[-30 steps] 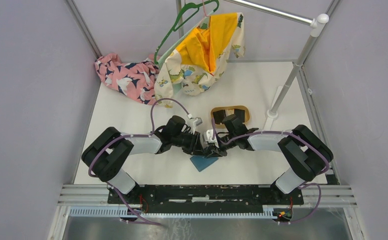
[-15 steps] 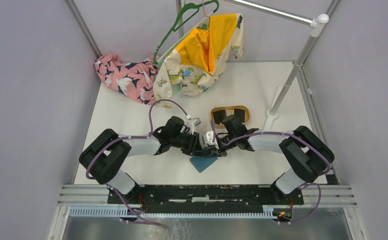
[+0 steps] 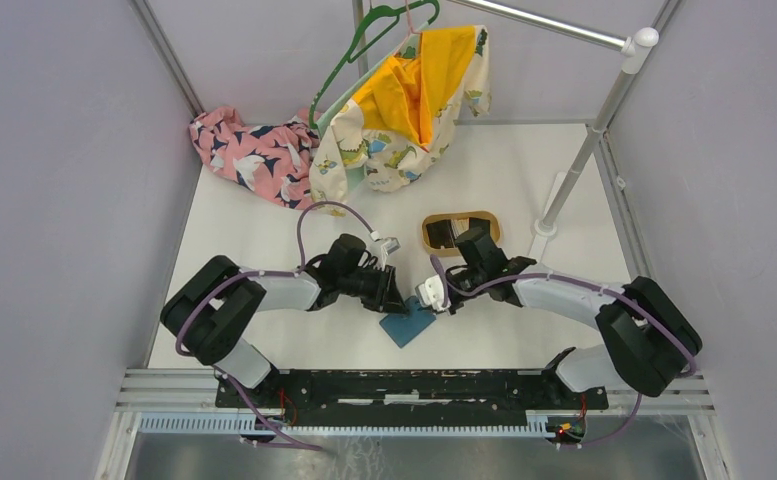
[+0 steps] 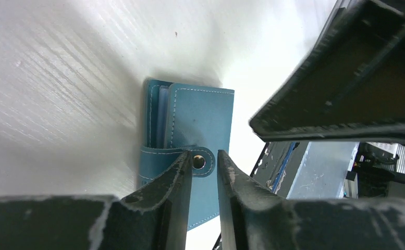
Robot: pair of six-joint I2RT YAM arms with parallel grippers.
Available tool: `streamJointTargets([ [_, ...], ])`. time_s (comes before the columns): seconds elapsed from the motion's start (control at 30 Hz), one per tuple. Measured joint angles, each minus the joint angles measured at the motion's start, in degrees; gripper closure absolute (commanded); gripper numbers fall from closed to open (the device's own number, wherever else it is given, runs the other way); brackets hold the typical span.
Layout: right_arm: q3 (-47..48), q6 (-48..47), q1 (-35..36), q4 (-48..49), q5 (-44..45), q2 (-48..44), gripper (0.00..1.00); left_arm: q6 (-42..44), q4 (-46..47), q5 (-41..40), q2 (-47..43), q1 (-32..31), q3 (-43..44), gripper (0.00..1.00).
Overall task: Put the credit cards into the card holder
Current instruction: Close the card holder at the center of the board.
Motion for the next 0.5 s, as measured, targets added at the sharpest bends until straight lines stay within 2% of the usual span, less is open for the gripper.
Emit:
streamJointTargets([
  [0.2, -0.8, -6.0, 4.3, -1.0, 2.3, -3.4, 0.75, -0.8, 0.3, 0.1, 0.8, 0.4, 0.0, 0.77],
  [0.5, -0.8, -6.6, 10.2, -0.5, 11.0, -3.3, 0.76, -1.3, 0.4, 0.1, 1.6, 0.7, 0.1, 0.83],
])
